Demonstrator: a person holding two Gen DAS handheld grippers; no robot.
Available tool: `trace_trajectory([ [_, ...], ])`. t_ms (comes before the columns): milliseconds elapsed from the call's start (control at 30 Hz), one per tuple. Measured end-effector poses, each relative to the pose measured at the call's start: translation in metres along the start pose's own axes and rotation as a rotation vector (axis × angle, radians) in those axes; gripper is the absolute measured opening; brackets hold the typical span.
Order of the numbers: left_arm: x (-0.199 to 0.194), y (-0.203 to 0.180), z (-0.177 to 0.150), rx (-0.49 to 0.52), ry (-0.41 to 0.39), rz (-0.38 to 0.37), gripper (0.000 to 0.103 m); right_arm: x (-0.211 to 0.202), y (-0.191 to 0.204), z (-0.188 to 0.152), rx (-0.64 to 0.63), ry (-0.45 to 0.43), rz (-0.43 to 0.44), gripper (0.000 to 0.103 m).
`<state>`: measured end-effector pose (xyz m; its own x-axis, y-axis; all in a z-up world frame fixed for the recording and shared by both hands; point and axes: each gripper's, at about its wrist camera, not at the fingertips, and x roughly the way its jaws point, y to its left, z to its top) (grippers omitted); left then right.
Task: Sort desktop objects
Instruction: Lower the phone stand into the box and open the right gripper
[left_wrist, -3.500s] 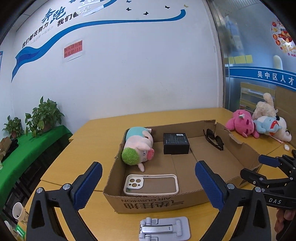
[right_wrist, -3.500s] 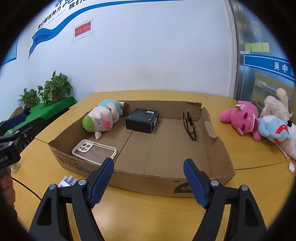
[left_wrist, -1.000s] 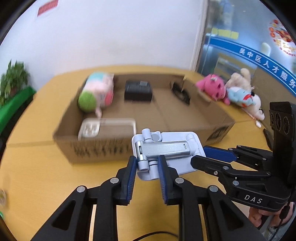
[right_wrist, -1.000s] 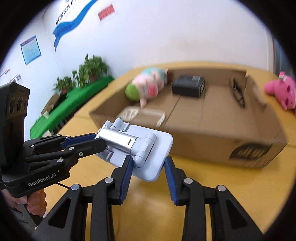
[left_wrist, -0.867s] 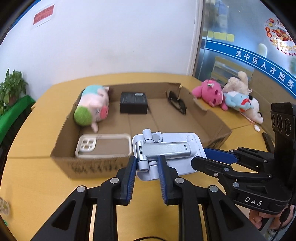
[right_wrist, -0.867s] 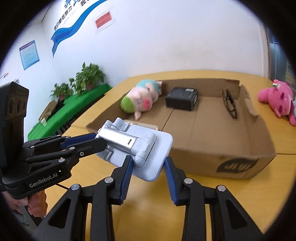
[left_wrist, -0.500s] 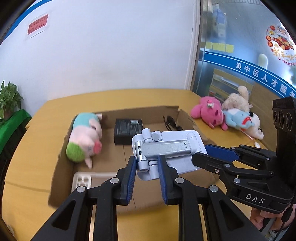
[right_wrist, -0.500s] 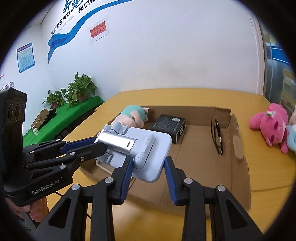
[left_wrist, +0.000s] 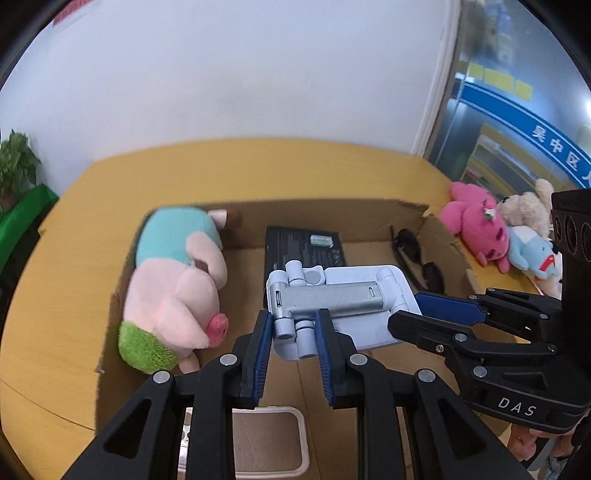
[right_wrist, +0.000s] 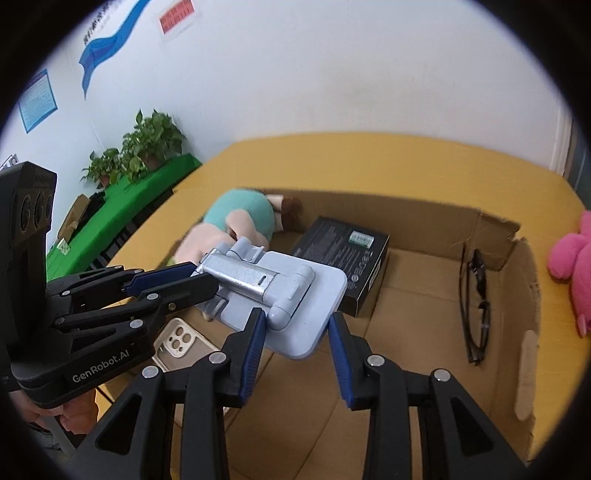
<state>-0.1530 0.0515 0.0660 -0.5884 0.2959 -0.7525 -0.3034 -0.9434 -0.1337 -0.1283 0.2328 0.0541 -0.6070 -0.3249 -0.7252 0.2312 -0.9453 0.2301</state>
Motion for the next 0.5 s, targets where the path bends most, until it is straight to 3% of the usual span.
trace_trajectory([
  [200,0.047,0.010,-0.003,-0.032,0.166,0.018,0.021,0.046,-0.018,-0.002,0.051,0.155,0.029,0.034],
  [367,0.088,0.015,-0.011,-0.068,0.364,0.033,0.021,0.077,-0.028,-0.012,0.085,0.291,0.034,0.034],
  [500,0.095,0.013,-0.013,-0.050,0.401,0.039,0.020,0.087,-0.034,-0.015,0.117,0.352,0.020,0.034],
])
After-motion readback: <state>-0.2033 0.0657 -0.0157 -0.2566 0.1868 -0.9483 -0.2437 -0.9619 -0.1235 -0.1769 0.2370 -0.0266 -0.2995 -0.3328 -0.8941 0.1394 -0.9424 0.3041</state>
